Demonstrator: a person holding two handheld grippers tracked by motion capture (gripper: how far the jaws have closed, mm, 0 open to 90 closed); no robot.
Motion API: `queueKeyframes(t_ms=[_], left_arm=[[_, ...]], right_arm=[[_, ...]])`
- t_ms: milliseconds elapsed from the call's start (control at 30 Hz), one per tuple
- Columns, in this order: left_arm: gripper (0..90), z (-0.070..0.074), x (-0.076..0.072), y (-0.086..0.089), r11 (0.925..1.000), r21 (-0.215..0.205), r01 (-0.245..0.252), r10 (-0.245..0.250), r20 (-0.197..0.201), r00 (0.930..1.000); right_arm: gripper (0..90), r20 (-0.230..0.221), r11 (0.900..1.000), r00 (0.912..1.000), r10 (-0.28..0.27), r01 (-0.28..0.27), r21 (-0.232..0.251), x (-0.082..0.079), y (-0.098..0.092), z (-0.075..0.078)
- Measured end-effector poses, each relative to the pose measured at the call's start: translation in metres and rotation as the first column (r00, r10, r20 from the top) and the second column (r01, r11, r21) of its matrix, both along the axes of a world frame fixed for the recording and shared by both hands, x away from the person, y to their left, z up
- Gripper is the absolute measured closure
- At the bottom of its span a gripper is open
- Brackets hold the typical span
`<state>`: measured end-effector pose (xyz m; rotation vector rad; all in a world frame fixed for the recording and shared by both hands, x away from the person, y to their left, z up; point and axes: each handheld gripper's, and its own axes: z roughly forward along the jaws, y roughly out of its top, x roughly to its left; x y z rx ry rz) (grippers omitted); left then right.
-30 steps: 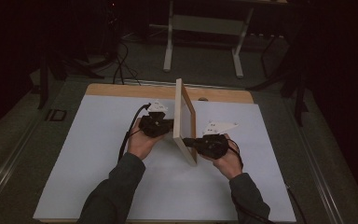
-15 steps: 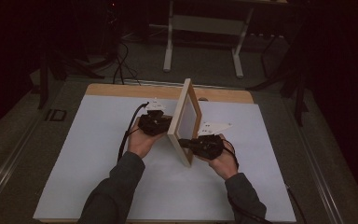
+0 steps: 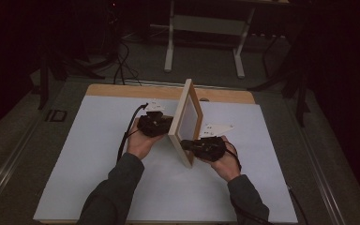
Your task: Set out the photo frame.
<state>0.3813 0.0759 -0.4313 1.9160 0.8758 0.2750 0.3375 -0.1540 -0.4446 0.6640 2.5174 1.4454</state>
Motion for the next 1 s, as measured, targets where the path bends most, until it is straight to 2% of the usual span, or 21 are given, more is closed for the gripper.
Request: queueKeyframes(t_ms=[67, 267, 333, 467, 567, 733, 1000], left_arm=[[76.2, 0.0, 0.0, 0.001, 0.9998, 0.007, -0.02, 0.02, -0.004, 0.9998], [67.5, 0.002, 0.0, 0.004, 0.9993, -0.007, -0.037, 0.037, -0.013, 0.9992], [64.7, 0.004, -0.001, 0.005, 0.9978, 0.0, -0.066, 0.066, -0.012, 0.9977], [61.5, 0.006, -0.002, 0.009, 0.9949, -0.011, -0.1, 0.1, -0.011, 0.9949], [58.8, 0.009, -0.002, 0.014, 0.9904, -0.038, -0.133, 0.132, -0.023, 0.9909], [57.5, 0.014, -0.006, 0.021, 0.9867, -0.082, -0.14, 0.137, -0.043, 0.9897], [55.3, 0.021, -0.014, 0.027, 0.9845, -0.109, -0.137, 0.133, -0.042, 0.9903]], right_arm=[[82.6, -0.004, 1.0, 1.0, -0.003, 0.003, -0.003, 0.0, -0.001, -0.001], [79.9, 0.0, 1.0, 0.9998, -0.02, 0.02, 0.003, 0.002, -0.007, 0.001], [78.6, 0.001, 1.0, 0.9996, -0.029, 0.029, 0.005, 0.002, -0.01, 0.002], [75.9, -0.001, 0.999, 0.9992, -0.04, 0.04, -0.002, 0.002, -0.014, -0.001], [74.7, -0.009, 0.999, 0.9989, -0.045, 0.045, -0.01, 0.002, -0.016, -0.004], [73.0, -0.012, 0.998, 0.9984, -0.056, 0.055, -0.01, 0.002, -0.022, -0.005], [69.9, -0.012, 0.996, 0.9962, -0.086, 0.086, -0.02, 0.003, -0.031, -0.005]])
